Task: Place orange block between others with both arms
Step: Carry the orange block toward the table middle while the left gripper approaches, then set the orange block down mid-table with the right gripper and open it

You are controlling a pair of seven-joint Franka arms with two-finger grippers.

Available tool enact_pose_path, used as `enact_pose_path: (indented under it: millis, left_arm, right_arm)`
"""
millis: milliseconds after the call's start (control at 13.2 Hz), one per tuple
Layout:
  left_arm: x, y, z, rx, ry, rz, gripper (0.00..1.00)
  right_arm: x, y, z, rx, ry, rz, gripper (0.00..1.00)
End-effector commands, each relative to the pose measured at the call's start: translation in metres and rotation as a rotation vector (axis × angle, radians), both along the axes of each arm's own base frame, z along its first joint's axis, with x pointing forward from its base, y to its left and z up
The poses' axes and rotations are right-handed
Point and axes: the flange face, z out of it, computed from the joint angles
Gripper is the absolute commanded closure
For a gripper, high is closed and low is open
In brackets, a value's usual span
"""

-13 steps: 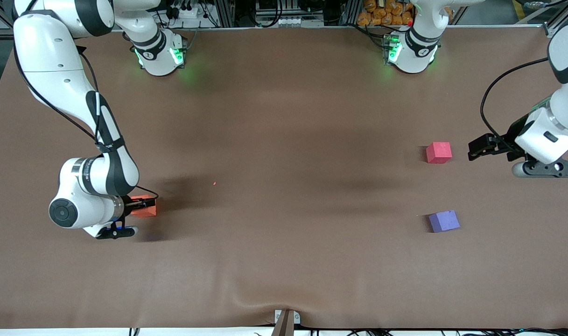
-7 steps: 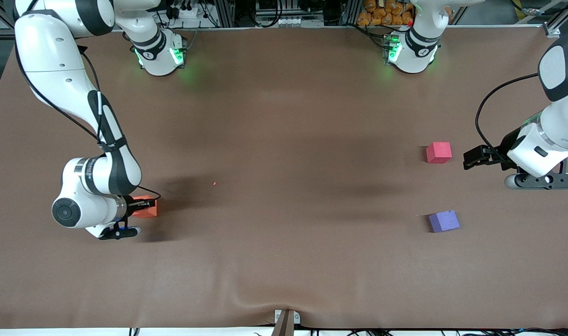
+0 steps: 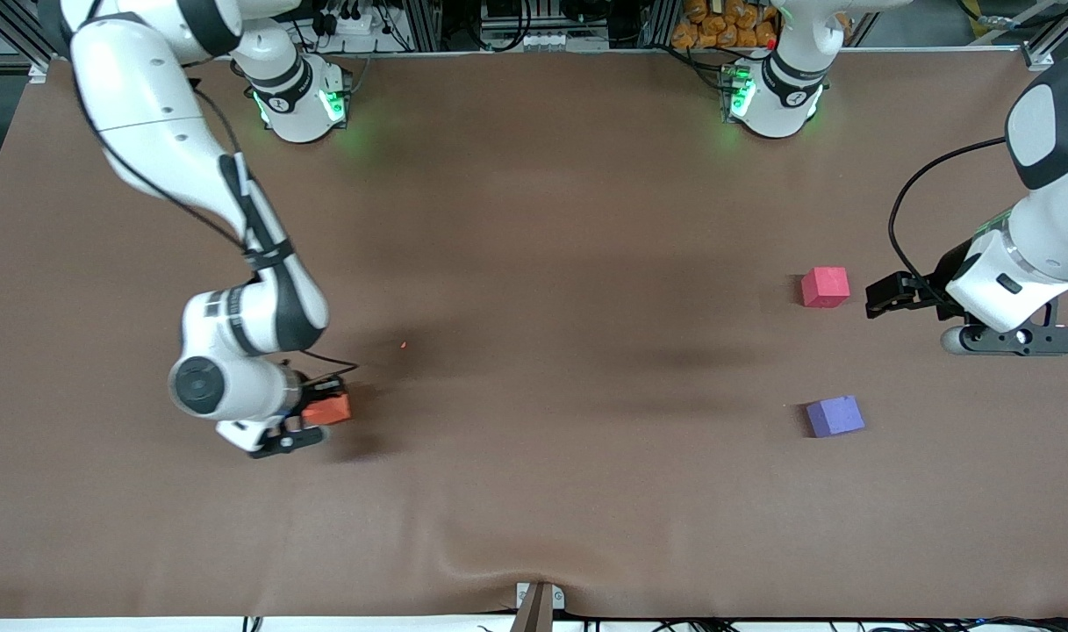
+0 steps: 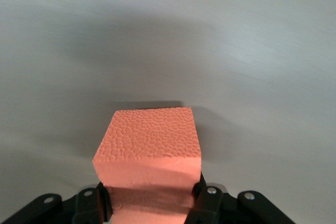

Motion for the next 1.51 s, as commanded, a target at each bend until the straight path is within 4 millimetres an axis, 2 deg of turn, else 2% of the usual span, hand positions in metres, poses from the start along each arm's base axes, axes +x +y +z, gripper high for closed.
enact_pose_path:
  millis: [0, 454, 605, 756, 908, 1059, 1210, 1286, 1437]
  left_arm:
    - [-0.002, -0.002, -0.003, -0.016, 0.012, -0.001, 0.0]
    - [-0.001, -0.02, -0.016, -0.015, 0.035, -0.008, 0.0]
    - [0.0, -0.027, -0.022, -0.014, 0.044, -0.008, 0.0]
    - [0.0, -0.04, -0.026, -0.013, 0.05, -0.014, 0.0]
    - [-0.001, -0.052, -0.023, -0.01, 0.044, -0.004, 0.0]
    - [0.001, -0.067, -0.037, 0.001, 0.063, -0.029, 0.0]
    - [0.001, -0.075, -0.042, 0.001, 0.069, -0.036, 0.0]
    - [0.001, -0.081, -0.044, 0.003, 0.07, -0.01, 0.0]
    - [0.005, -0.092, -0.051, 0.006, 0.076, 0.053, 0.0]
  right_arm:
    - [-0.013, 0.054, 0.009, 0.026, -0.014, 0.038, 0.45]
    - [-0.055, 0.176, 0.013, 0.037, -0.033, -0.105, 0.43]
    - [-0.069, 0.209, 0.008, 0.052, -0.047, -0.18, 0.4]
    - [-0.079, 0.23, 0.007, 0.068, -0.042, -0.225, 0.4]
    - [-0.085, 0.242, 0.003, 0.078, -0.027, -0.242, 0.35]
    - [-0.095, 0.255, -0.002, 0.151, 0.052, -0.318, 0.31]
    - [-0.097, 0.258, -0.006, 0.179, 0.085, -0.349, 0.16]
    - [-0.097, 0.257, -0.007, 0.178, 0.086, -0.349, 0.02]
    - [-0.089, 0.248, -0.004, 0.181, 0.08, -0.358, 0.0]
